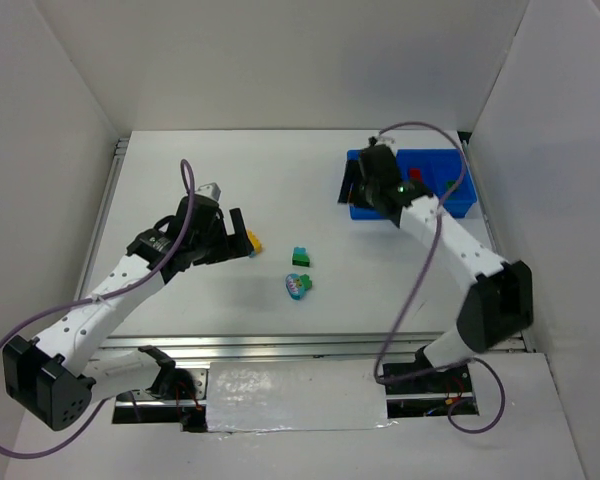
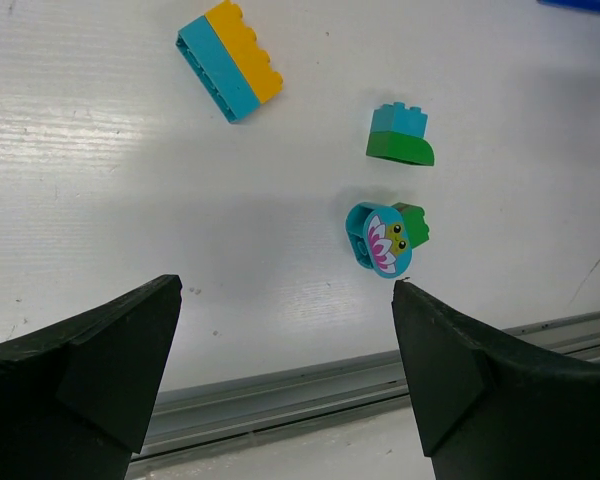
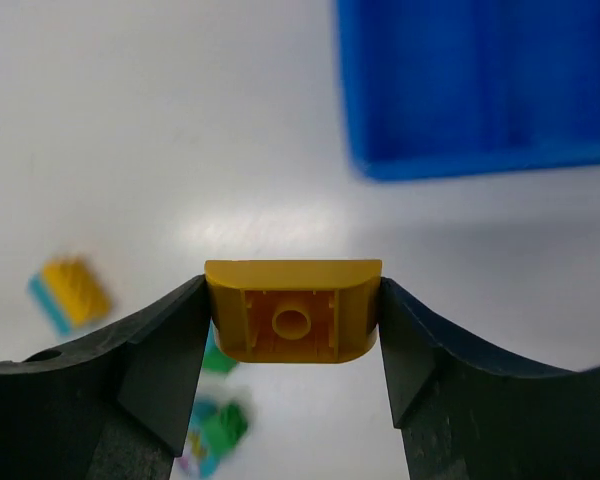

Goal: Sort the legos into containers by color

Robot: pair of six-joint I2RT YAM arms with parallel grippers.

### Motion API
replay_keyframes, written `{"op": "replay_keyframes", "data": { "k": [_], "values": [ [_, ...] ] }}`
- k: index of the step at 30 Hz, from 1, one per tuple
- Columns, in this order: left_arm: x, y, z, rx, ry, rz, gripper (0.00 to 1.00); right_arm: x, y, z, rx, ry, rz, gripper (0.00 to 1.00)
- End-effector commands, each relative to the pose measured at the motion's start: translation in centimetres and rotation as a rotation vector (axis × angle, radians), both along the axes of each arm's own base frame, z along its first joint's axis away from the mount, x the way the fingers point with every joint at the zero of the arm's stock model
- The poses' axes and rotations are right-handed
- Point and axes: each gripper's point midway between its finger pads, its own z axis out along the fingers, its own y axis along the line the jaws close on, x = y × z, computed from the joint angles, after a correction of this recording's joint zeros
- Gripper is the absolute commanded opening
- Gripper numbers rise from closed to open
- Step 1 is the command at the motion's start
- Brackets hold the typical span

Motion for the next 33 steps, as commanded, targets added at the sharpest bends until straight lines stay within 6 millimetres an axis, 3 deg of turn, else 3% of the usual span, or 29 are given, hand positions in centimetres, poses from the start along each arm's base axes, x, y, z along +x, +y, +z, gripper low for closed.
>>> {"op": "replay_keyframes", "data": {
  "k": [1, 2, 3, 4, 5, 7, 11, 13, 16, 17, 21, 24, 29, 32, 33],
  "values": [
    [0.8, 0.4, 1.7, 0.018, -0.043, 0.005, 0.99, 4.9, -5.6, -1.0, -0.022, 0.097, -0.263, 0.32],
    [0.8, 0.4, 1.8, 0.019, -0.045, 0.003, 1.00, 7.5, -6.4, -1.0, -0.030, 0.099, -0.301, 0.32],
    [0.7, 0.4, 1.8, 0.016, -0.045, 0.002, 1.00, 8.8, -8.3, -1.4, -0.059, 0.105, -0.356, 0.32],
    [0.6, 0.4, 1.8, 0.014, -0.044, -0.001, 0.99, 9.3, -9.3, -1.9, -0.090, 0.138, -0.382, 0.31],
    [0.5, 0.4, 1.8, 0.013, -0.042, -0.005, 1.00, 11.3, -9.8, -2.2, -0.101, 0.145, -0.413, 0.31],
    [0.3, 0.6, 1.4, 0.019, -0.031, -0.006, 1.00, 12.3, -12.0, -3.2, -0.110, 0.190, -0.468, 0.31],
    [-0.3, 1.3, -0.1, 0.043, -0.011, 0.004, 0.99, 14.8, -13.7, -4.0, -0.080, 0.190, -0.530, 0.34],
    [-0.7, 1.6, -0.8, 0.054, 0.000, 0.012, 0.99, 15.6, -14.5, -3.6, -0.079, 0.176, -0.549, 0.36],
    [-1.1, 2.0, -1.5, 0.063, 0.015, 0.020, 0.99, 16.1, -15.8, -4.7, -0.088, 0.202, -0.563, 0.41],
    [-1.2, 2.0, -1.7, 0.063, 0.020, 0.020, 0.99, 16.4, -15.9, -5.1, -0.088, 0.208, -0.558, 0.44],
    [-1.6, 2.1, -2.4, 0.069, 0.041, 0.017, 0.99, 17.0, -15.6, -5.7, -0.095, 0.217, -0.512, 0.86],
    [-1.5, 2.2, -2.5, 0.080, 0.045, 0.020, 0.99, 17.0, -15.6, -5.6, -0.086, 0.218, -0.515, 0.99],
    [-0.6, 1.9, -2.6, 0.088, 0.051, 0.024, 0.99, 16.7, -15.0, -2.5, -0.043, 0.158, -0.488, 1.00],
    [0.8, 1.4, -3.3, 0.101, 0.075, 0.042, 1.00, 14.7, -12.9, 0.9, 0.006, 0.127, -0.442, 1.00],
    [1.6, 1.0, -2.9, 0.089, 0.062, 0.054, 0.99, 14.3, -10.9, 2.3, 0.034, 0.085, -0.392, 1.00]
  ]
}}
